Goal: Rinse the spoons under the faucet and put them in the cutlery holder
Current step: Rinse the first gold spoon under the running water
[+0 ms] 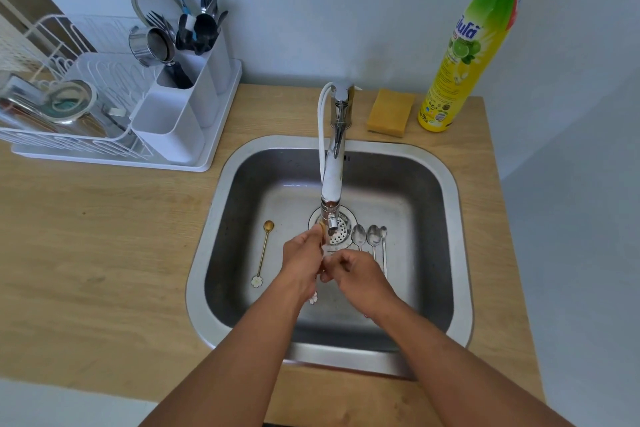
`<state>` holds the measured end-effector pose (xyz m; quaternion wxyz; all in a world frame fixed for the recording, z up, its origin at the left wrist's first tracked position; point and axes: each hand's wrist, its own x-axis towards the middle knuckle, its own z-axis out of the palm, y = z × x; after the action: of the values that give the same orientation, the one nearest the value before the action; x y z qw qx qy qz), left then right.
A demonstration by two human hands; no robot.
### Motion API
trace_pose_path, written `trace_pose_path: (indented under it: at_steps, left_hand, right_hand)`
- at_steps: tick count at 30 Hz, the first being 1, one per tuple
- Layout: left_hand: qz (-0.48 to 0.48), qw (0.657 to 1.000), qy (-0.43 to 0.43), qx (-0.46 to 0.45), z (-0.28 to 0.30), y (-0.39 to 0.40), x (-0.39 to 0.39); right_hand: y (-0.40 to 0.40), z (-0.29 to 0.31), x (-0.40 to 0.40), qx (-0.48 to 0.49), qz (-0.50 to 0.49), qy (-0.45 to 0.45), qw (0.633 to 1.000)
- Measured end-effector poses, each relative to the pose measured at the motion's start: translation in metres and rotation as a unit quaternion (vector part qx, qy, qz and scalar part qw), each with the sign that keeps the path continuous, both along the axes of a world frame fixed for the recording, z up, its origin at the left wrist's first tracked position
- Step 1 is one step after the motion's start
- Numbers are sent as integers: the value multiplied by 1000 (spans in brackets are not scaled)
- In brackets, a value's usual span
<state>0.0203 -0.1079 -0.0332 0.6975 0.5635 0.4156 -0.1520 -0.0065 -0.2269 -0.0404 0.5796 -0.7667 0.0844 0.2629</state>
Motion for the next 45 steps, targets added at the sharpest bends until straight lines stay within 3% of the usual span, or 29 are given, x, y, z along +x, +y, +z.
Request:
trace_pose_path:
  at_steps: [6,13,18,22,26,29,37,45]
  left_hand:
    - [27,999,8,42,3,3,14]
    - [81,997,5,15,4,4,14]
    - [-32,995,-52,79,5,-2,1]
    - [-97,987,-108,75,2,-1,-15]
    - [-164,957,-119,207,-5,8,-23]
    - [-208,940,-123,239,-6,8,-27]
    - [-229,950,-88,195,-5,13,-52]
    - [-179,968,-68,163,4,14,-43]
  right_hand:
    - [8,4,-2,62,-24,32,997]
    - [12,2,2,-29,13,4,999]
    - [5,-1,4,-50,5,-24,998]
    - [-4,0,7,-42,-10,-18,999]
    - [-16,0,16,-57,-63,-14,996]
    - [-11,4,25,-29,-51,-20,998]
    - [-3,5,47,1,-138,63,988]
    - [15,10,27,9,-92,57,994]
